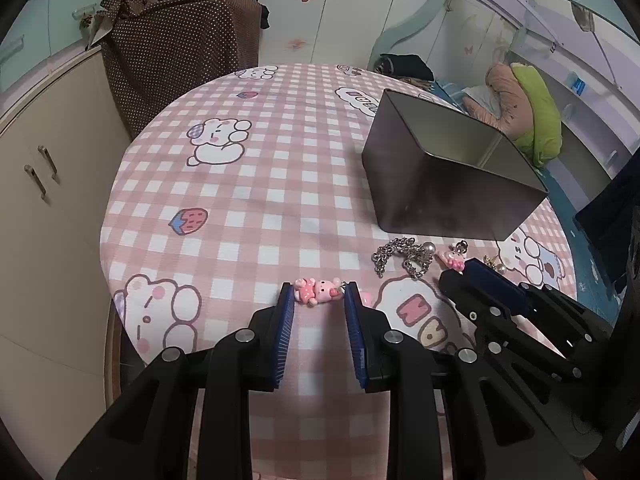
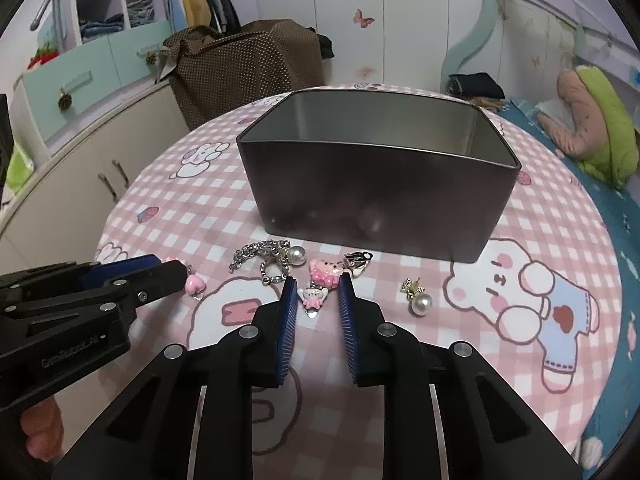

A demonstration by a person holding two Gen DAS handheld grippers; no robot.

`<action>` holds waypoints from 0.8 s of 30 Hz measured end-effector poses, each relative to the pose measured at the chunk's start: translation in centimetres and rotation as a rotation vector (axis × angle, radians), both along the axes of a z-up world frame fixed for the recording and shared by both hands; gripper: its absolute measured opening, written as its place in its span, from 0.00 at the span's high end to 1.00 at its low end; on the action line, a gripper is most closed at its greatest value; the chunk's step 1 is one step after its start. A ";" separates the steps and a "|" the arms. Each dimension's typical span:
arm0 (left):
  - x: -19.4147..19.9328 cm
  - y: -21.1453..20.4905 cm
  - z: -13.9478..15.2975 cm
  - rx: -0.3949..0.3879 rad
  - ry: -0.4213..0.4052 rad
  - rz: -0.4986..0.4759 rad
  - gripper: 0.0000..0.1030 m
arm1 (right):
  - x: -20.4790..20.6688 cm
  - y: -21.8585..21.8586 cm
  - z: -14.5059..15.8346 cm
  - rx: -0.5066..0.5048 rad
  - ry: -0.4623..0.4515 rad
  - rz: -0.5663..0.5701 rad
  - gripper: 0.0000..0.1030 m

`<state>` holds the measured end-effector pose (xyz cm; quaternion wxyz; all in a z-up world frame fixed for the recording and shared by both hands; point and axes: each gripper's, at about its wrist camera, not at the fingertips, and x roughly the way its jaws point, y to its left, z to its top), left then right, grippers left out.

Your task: Organize jewelry

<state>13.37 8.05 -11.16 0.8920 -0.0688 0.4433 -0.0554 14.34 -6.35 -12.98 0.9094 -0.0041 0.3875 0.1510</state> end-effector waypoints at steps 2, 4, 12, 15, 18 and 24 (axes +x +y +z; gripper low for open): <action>0.0 -0.1 0.0 -0.009 0.003 -0.011 0.77 | -0.2 -0.3 0.0 0.009 0.006 -0.001 0.79; 0.0 -0.4 0.0 -0.014 0.005 -0.016 0.77 | -0.2 -0.6 0.0 0.019 0.011 -0.005 0.79; -0.3 -1.5 0.9 -0.013 -0.015 -0.040 0.77 | -0.6 -1.7 0.5 0.041 0.008 -0.018 0.91; -0.4 -1.9 1.2 -0.010 -0.023 -0.046 0.77 | -0.8 -2.2 0.6 0.055 0.010 -0.019 0.92; -0.4 -2.2 1.5 -0.006 -0.027 -0.048 0.77 | -1.1 -2.5 0.8 0.058 0.002 -0.015 0.92; -0.5 -2.1 1.7 0.000 -0.031 -0.041 0.77 | -0.8 -2.7 1.2 0.063 0.054 -0.037 0.47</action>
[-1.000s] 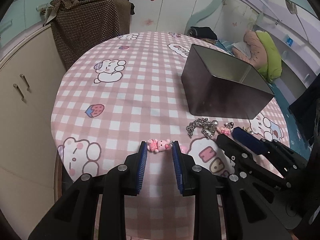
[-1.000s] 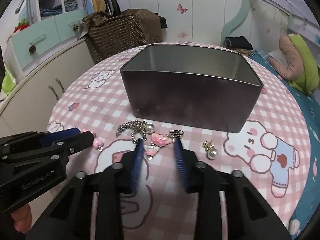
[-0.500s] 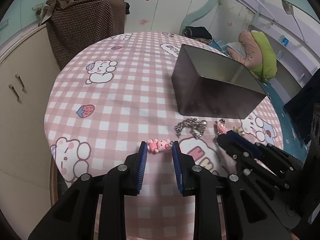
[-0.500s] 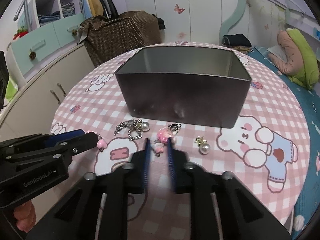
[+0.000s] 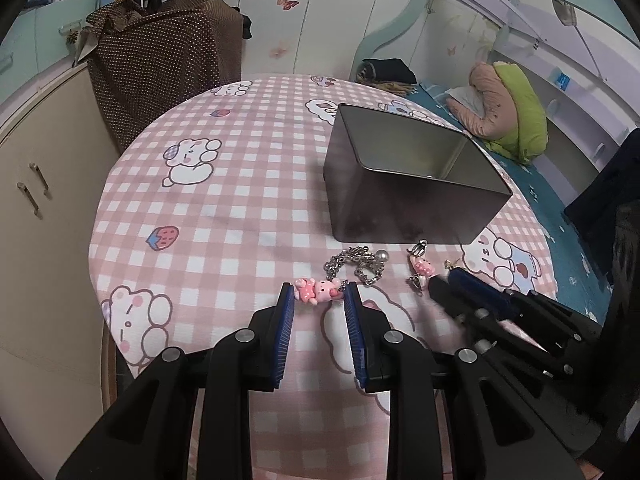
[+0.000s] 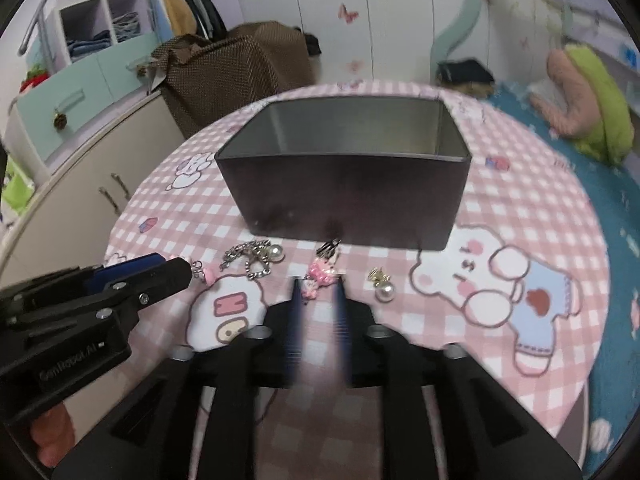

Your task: Organize jewelry

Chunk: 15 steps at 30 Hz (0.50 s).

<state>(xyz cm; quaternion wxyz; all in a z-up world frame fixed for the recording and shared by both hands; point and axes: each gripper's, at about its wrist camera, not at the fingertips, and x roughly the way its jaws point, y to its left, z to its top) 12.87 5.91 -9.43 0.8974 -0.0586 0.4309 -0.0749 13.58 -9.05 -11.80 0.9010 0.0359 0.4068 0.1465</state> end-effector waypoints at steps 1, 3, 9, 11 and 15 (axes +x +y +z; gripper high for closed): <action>0.0 0.2 0.1 0.008 -0.001 0.013 0.77 | 0.0 -0.1 0.1 -0.010 -0.009 -0.027 0.38; -0.1 0.5 0.1 0.005 -0.001 0.016 0.77 | 0.1 -0.2 0.2 -0.015 -0.036 -0.015 0.38; 0.2 1.1 0.1 -0.002 0.003 0.023 0.77 | 0.9 1.2 -0.2 -0.047 -0.048 0.057 0.51; 0.3 1.1 0.0 -0.001 0.004 0.024 0.77 | 1.5 1.5 -0.9 -0.054 -0.027 0.065 0.57; 0.5 1.2 -0.2 -0.003 0.010 0.023 0.77 | 1.6 1.3 -0.9 -0.080 -0.063 0.028 0.77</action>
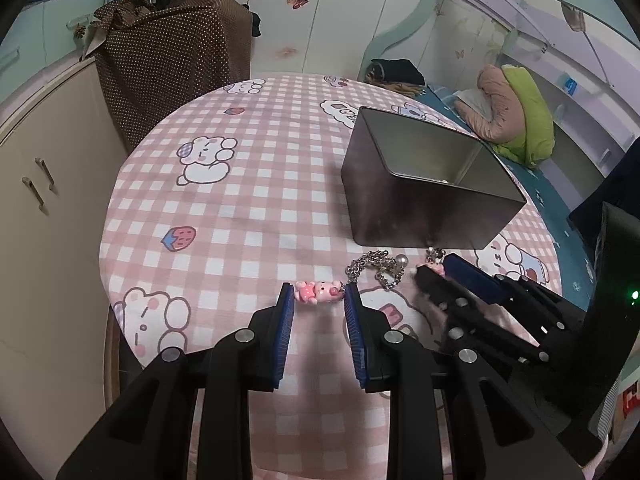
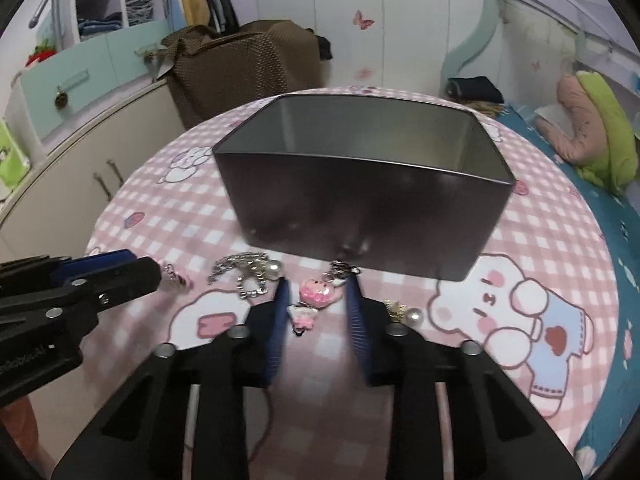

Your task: Organize jewelry

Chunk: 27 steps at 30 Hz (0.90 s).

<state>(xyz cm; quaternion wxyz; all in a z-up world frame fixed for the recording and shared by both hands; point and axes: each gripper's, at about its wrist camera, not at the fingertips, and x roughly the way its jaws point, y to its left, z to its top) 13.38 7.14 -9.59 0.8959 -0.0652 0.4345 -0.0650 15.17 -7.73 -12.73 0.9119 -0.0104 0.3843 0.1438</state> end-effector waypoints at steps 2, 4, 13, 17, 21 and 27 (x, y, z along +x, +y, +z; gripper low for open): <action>0.1 0.0 0.0 -0.003 0.003 0.001 0.77 | 0.1 -0.5 0.0 0.023 0.010 -0.010 0.82; 0.2 -0.1 0.0 -0.005 0.003 -0.002 0.77 | 0.2 -0.4 -0.1 0.030 0.016 -0.011 0.82; 0.3 -0.8 0.6 -0.003 -0.008 -0.016 0.77 | -0.1 -1.9 0.5 0.066 0.016 -0.038 0.83; 0.3 -1.3 0.9 -0.003 -0.013 -0.021 0.77 | -0.3 -2.6 1.5 0.081 -0.004 -0.043 0.83; 0.5 -1.7 1.7 -0.003 -0.026 -0.029 0.77 | -0.5 -3.4 2.8 0.099 -0.031 -0.050 0.83; 1.0 -2.7 3.8 -0.014 -0.072 -0.050 0.77 | -0.5 -4.4 5.3 0.116 -0.092 -0.061 0.83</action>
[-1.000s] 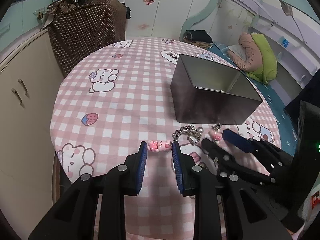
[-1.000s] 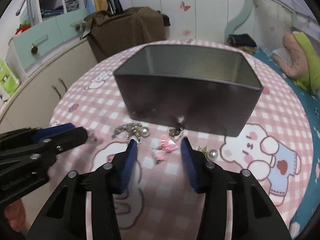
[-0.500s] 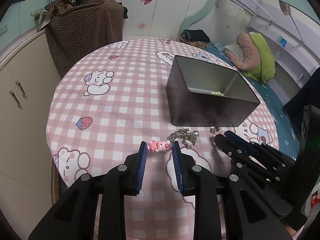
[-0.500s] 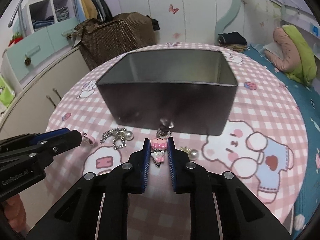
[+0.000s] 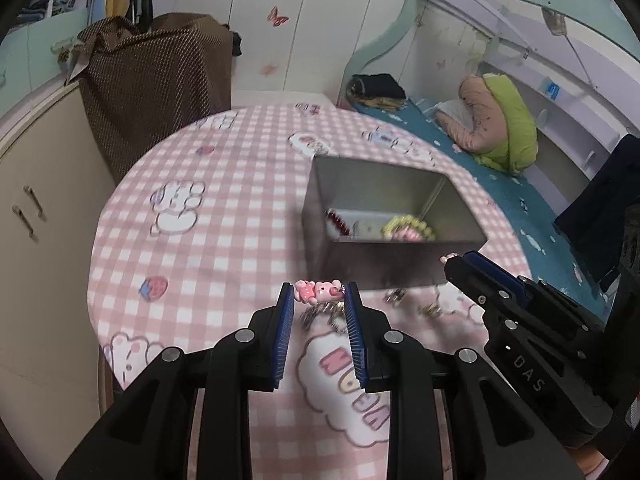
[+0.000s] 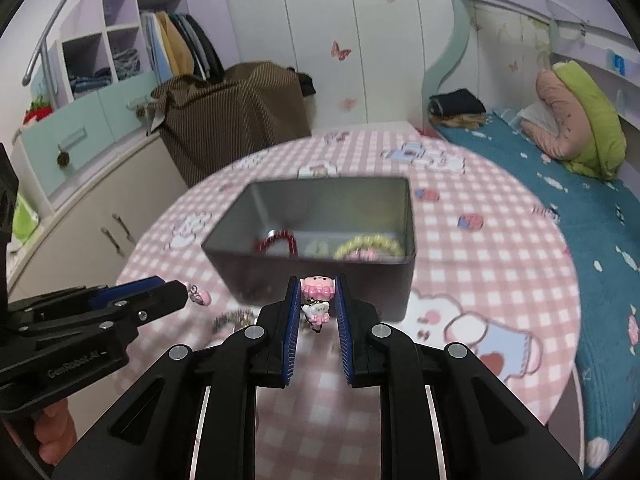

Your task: Organize jewelry

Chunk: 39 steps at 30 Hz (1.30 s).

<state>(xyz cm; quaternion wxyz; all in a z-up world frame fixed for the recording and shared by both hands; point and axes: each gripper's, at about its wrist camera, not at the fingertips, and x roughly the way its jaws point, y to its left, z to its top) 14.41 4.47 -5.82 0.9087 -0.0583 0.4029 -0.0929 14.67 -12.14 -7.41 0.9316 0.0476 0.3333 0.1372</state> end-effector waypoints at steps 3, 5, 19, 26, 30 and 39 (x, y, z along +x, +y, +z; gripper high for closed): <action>0.5 -0.7 1.3 -0.001 -0.029 -0.019 0.77 | 0.3 -0.5 1.3 0.008 -0.032 -0.010 0.83; 0.8 -0.9 1.9 0.000 -0.043 -0.027 0.77 | 0.7 -0.9 2.2 0.012 -0.052 -0.020 0.83; 4.9 -3.1 3.6 0.020 -0.081 -0.046 0.77 | 5.1 -1.3 3.7 0.016 -0.082 -0.021 0.83; 6.7 -3.5 2.8 0.028 -0.057 -0.051 0.77 | 6.4 -1.1 2.8 0.011 -0.057 0.003 0.82; 7.3 -3.3 2.5 0.037 -0.035 -0.035 0.70 | 6.5 -1.7 2.9 0.027 -0.063 -0.029 0.81; 6.7 -1.2 2.4 0.088 -0.035 0.076 0.45 | 5.6 -4.3 3.5 0.044 -0.073 -0.148 0.24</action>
